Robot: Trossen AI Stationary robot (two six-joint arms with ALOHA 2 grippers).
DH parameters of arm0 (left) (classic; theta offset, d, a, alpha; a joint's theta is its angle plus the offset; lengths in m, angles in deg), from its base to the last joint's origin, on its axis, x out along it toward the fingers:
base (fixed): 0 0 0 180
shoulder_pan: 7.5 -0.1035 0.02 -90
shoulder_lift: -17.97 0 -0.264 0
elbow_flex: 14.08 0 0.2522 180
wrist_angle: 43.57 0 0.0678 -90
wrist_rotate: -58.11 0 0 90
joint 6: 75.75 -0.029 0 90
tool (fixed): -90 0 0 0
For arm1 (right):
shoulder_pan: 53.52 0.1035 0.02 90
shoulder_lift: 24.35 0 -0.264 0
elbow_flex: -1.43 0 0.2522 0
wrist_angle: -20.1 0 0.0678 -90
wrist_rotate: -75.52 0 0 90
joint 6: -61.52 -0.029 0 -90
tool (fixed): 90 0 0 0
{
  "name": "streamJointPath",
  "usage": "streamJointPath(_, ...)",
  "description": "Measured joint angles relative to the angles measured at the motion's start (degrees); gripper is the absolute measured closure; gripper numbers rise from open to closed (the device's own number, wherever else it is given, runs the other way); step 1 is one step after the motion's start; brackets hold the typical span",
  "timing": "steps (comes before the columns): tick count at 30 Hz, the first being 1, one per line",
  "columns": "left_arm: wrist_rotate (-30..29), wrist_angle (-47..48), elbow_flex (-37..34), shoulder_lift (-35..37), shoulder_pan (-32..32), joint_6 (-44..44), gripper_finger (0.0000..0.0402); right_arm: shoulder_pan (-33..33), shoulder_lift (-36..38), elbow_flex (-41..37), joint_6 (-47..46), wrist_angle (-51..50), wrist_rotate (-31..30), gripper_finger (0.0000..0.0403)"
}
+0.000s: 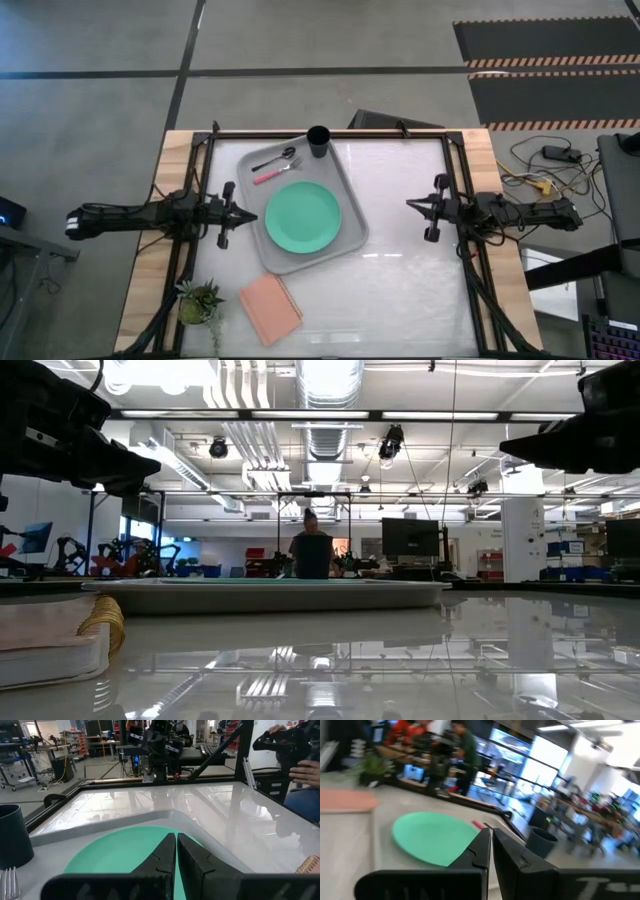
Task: Pick and place plate/cup/fork/spoon on tray
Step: Return to Home Position
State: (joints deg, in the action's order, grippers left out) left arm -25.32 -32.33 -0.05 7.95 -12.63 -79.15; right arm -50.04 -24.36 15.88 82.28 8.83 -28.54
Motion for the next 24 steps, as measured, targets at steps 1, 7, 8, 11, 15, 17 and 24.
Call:
streamJointPath(1, 0.02, -0.02, 0.00, 0.00, 0.00, 0.00, 0.0402, -0.59, 0.00, 0.00, 1.23, -0.28, 2.33, 0.0394)
streamJointPath(7, 0.01, -0.01, 0.00, -0.04, 0.00, 0.00, 0.0402, -2.79, 0.00, -0.02, 1.66, -1.08, 8.07, 0.0394)
streamJointPath(8, 0.00, 0.00, 0.00, -0.05, 0.00, 0.00, 0.0402, -2.77, 0.00, -0.02, 1.80, -1.09, 8.13, 0.0394)
streamJointPath(11, 0.02, -0.02, 0.00, -0.09, 0.00, 0.00, 0.0402, -2.77, 0.00, -0.02, 1.97, -1.04, 8.10, 0.0394)
streamJointPath(15, 0.02, -0.02, 0.00, -0.09, 0.00, 0.00, 0.0402, -2.77, -0.17, -0.07, -0.63, -0.89, 8.09, 0.0394)
streamJointPath(17, 0.02, -0.01, 0.00, -0.04, 0.00, 0.00, 0.0402, -2.77, -0.43, -0.07, -2.21, -0.85, 8.08, 0.0394)
streamJointPath(24, 0.02, -0.02, 0.00, -0.04, 0.00, 0.00, 0.0402, -2.77, -1.25, -0.07, -5.78, -0.75, 8.08, 0.0394)
